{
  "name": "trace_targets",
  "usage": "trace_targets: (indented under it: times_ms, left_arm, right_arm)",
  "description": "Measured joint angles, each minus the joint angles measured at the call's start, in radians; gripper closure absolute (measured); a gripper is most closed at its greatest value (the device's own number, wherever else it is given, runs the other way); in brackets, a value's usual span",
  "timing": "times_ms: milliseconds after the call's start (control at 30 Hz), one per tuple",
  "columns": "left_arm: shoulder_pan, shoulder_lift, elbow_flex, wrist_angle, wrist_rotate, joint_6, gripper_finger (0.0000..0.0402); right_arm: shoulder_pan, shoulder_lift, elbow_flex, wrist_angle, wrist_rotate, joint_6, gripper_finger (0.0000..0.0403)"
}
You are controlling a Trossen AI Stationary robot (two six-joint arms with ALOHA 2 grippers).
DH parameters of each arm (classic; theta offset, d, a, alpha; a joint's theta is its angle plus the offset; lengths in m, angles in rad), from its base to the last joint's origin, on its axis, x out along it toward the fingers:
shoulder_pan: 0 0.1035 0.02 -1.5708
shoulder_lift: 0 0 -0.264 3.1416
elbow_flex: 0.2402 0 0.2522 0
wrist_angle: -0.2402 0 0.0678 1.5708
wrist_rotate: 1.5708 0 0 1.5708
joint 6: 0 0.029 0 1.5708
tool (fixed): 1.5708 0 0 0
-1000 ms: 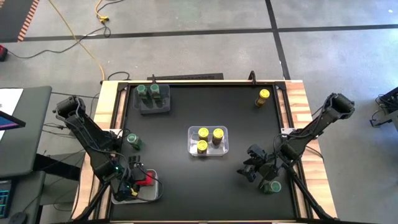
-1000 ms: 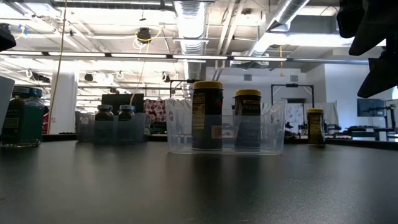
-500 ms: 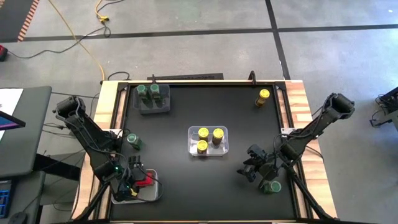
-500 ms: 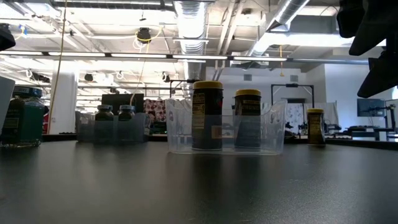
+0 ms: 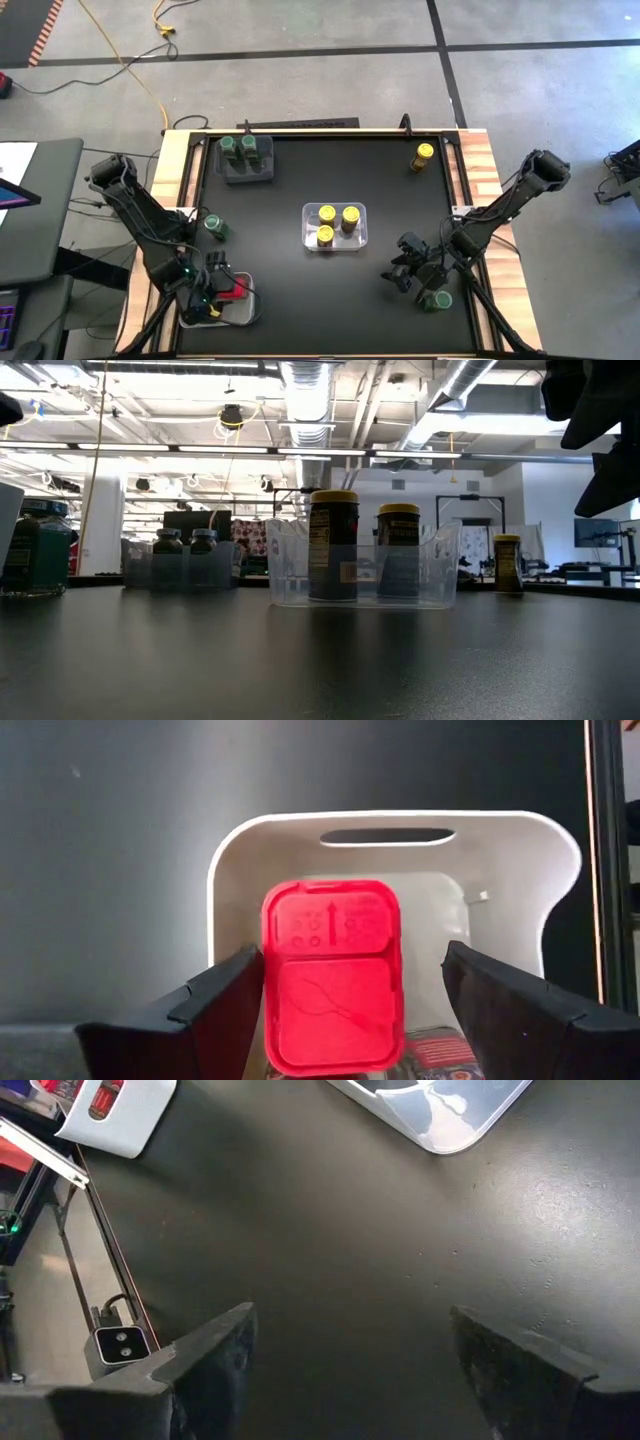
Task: Sort spices by type
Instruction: Put the red seasoning can into the gray bin, then put the green seasoning bottle into the transparent bin
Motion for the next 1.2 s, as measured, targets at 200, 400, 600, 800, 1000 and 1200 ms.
trace_targets:
  times_ms: [200, 400, 600, 800, 1000, 1200]
  left_arm:
    - [0.0, 0.0, 0.059, -0.091, -0.002, 0.013, 0.0109]
    - [0.008, 0.0, 0.104, -0.137, -0.003, 0.014, 0.0109]
    - [0.008, 0.0, 0.156, -0.146, -0.006, 0.09, 0.0109]
    - [0.05, 0.0, 0.213, -0.16, -0.044, 0.093, 0.0109]
    - [0.124, 0.0, 0.242, -0.169, -0.044, 0.085, 0.0109]
    - [0.195, 0.0, 0.242, -0.169, -0.043, 0.066, 0.0109]
  right_arm:
    - [0.0, 0.0, 0.0, 0.0, 0.0, 0.0, 0.0046]
    - [0.0, 0.0, 0.0, 0.0, 0.0, 0.0, 0.0046]
    - [0.0, 0.0, 0.0, 0.0, 0.0, -0.002, 0.0046]
    - [0.0, 0.0, 0.0, -0.002, 0.0, 0.096, 0.0046]
    - [0.003, 0.001, 0.0, -0.021, -0.01, 0.253, 0.0046]
    - [0.002, 0.025, 0.001, -0.046, -0.036, 0.248, 0.0046]
